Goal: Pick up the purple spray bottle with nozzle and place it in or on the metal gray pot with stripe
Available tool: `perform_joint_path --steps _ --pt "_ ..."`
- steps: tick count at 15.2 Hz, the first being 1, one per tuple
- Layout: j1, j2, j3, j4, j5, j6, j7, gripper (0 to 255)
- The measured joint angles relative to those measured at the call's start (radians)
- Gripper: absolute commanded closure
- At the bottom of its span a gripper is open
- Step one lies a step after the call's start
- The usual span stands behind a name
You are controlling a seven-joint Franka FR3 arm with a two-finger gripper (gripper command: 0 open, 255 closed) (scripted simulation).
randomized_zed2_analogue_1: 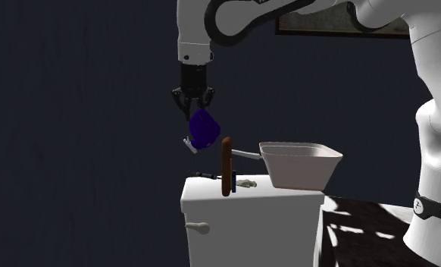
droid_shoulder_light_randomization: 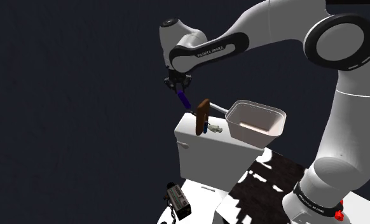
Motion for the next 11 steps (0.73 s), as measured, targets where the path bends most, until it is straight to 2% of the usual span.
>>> perform_joint_path --steps 6,11 --pt "0.002 -0.013 0.004 0.056 0.015 -0.065 -0.026 255" --pt "-0.058 -0.173 -0.014 -0.137 0.077 0.005 -0.091 255"
